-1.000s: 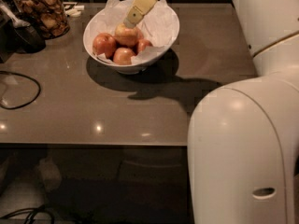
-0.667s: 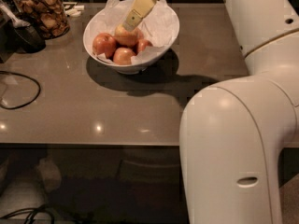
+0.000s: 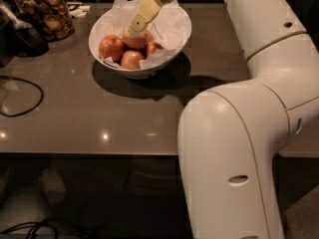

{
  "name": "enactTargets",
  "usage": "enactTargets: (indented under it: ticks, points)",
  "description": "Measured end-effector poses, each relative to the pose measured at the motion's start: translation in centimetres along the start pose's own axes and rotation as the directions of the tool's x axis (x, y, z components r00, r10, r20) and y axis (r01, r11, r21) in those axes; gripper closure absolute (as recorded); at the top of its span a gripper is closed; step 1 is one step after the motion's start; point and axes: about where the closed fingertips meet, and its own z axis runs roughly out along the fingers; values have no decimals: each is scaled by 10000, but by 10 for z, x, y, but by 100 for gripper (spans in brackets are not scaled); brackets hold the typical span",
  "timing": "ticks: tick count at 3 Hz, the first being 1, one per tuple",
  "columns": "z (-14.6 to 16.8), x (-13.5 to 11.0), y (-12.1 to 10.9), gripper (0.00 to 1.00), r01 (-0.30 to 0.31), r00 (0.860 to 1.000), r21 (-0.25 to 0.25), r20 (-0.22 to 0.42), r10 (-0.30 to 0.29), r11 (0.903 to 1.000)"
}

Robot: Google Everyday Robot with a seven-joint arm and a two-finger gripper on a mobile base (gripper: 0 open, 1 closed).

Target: Pick apple from white bowl

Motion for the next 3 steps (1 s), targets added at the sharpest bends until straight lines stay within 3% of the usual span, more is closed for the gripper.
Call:
enactTargets:
  ticks: [3]
  points:
    - [23, 1, -5, 3, -419, 9989, -271, -208, 414, 9988]
